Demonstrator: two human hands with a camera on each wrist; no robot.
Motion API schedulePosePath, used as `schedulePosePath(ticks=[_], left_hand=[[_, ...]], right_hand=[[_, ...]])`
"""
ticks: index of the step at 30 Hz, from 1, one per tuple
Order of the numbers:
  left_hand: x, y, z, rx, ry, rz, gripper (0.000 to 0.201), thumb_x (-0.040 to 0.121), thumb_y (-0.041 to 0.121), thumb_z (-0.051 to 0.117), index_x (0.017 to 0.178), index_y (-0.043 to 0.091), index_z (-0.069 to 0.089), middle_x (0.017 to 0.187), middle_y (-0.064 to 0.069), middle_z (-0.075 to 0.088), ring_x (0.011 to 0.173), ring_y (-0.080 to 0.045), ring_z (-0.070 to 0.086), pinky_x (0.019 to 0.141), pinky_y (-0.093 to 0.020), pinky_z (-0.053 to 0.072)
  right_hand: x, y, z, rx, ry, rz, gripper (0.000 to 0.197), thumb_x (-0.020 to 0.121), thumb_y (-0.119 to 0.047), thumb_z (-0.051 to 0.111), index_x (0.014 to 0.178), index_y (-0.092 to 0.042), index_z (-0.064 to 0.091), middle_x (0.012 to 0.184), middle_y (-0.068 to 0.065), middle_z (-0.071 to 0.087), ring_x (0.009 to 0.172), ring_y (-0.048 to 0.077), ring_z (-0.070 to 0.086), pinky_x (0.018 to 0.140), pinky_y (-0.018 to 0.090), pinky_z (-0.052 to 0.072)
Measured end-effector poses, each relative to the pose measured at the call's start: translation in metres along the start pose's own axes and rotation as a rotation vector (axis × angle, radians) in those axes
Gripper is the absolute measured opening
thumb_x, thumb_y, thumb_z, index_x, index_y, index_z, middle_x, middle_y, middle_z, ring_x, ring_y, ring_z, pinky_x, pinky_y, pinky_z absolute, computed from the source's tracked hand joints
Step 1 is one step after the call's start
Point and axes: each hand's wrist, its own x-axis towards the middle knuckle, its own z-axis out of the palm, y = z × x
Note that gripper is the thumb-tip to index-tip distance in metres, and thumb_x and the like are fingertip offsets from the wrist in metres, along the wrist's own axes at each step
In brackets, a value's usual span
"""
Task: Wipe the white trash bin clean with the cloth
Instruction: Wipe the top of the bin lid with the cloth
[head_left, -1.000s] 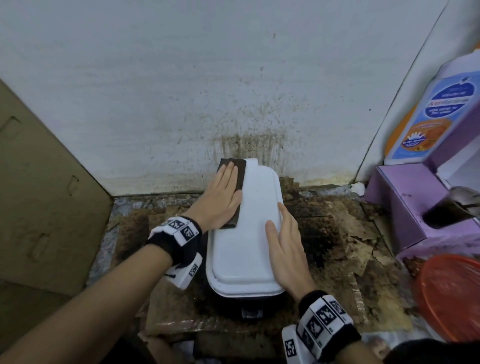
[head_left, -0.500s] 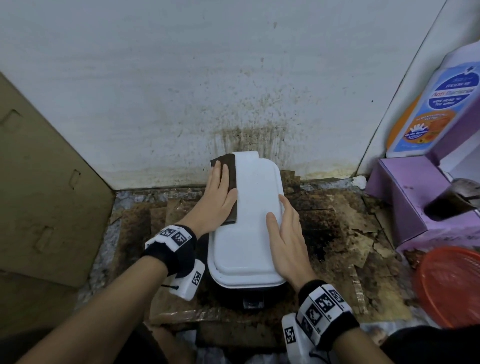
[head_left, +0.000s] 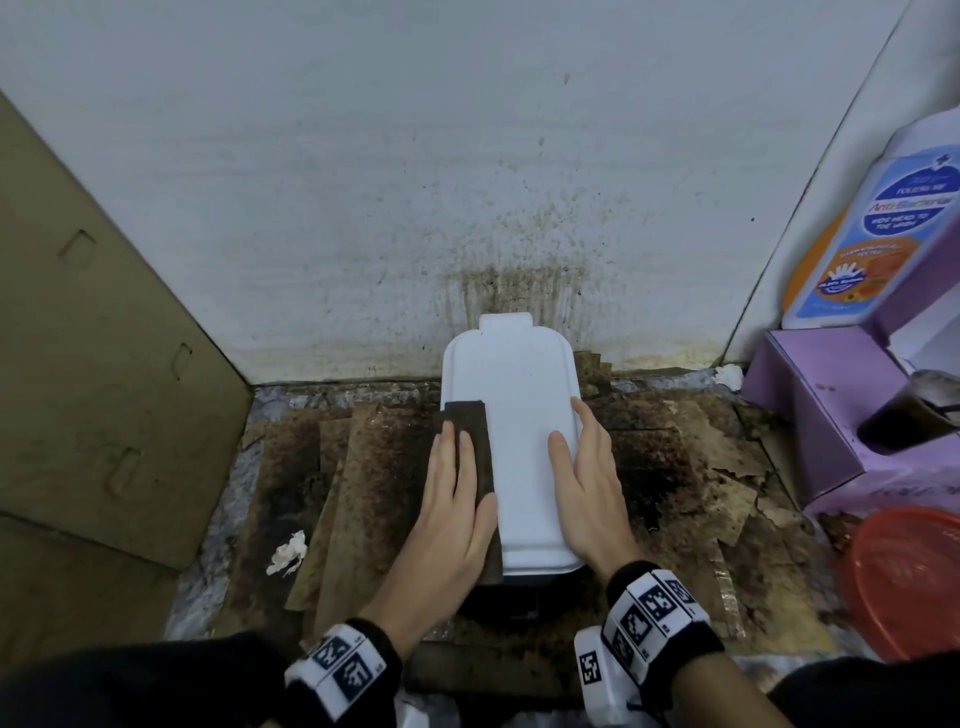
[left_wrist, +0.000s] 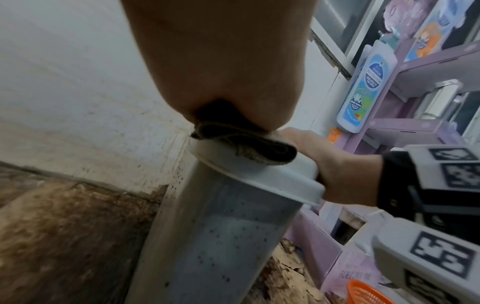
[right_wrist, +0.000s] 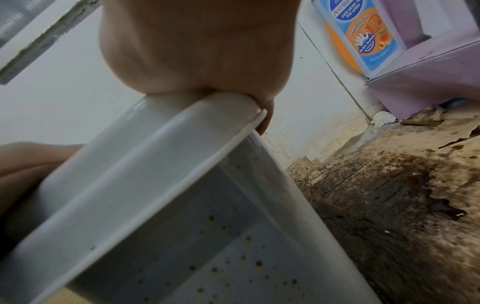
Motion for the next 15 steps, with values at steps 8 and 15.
schedulePosePath(ticks=[8,15], left_hand=[[0.010,0.003,0.002,0.055,0.031,0.007,0.063,0.114,0.035,0.022,0.157,0.027,-0.024,0.164,0.012,-0.039,0.149,0.002,-0.037,0.119,-0.013,-0.018],[0.077,-0.003,-0.031,0.076,-0.133,0.024,0.067,0.115,0.040,0.023,0.163,0.017,-0.017,0.166,0.008,-0.036,0.151,-0.006,-0.037,0.120,-0.020,-0.017]], right_hand=[[0.002,-0.002,0.000,-0.011,-0.007,0.011,0.058,0.105,-0.056,0.029,0.159,-0.042,0.012,0.165,-0.015,0.017,0.151,0.014,0.024,0.117,0.043,0.029],[0.005,-0.001,0.002,-0.011,-0.015,0.025,0.058,0.106,-0.056,0.029,0.159,-0.042,0.011,0.166,-0.015,0.016,0.151,0.014,0.023,0.118,0.045,0.029]])
